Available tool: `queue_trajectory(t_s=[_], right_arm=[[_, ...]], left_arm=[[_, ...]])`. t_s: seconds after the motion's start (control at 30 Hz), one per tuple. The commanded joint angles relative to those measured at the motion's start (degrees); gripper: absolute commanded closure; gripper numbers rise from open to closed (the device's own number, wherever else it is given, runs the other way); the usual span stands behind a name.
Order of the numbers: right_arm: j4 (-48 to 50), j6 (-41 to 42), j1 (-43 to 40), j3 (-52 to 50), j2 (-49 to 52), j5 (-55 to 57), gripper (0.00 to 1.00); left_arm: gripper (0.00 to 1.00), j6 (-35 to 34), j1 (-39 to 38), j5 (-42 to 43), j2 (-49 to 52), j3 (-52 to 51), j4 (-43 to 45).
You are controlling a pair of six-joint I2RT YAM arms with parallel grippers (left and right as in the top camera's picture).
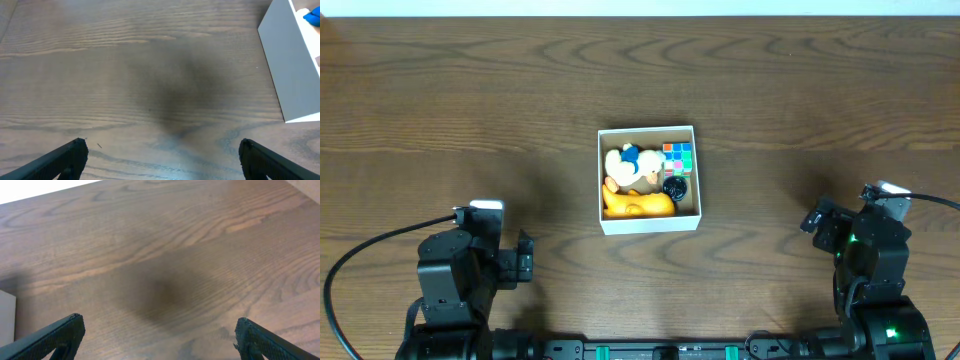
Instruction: Pack container
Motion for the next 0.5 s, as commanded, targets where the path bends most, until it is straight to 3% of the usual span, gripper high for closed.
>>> queue_trajectory(t_s=[0.0,0.27,0.47], right_arm=[[-2.7,0.8,0.4,-0.5,-2.1,0.3,0.01],[-12.3,-9.8,-1.1,-1.2,-22.1,-14.1,0.01],[-6.8,-10.2,-2.0,-8.4,-31.7,-14.3,0.01]], left_arm=[[0.02,-0.5,0.1,-0.5,0.2,0.0,0.0],[0.02,-0.5,0.1,-0.5,0.2,0.0,0.0],[0.02,-0.5,0.1,-0.5,0.2,0.0,0.0]])
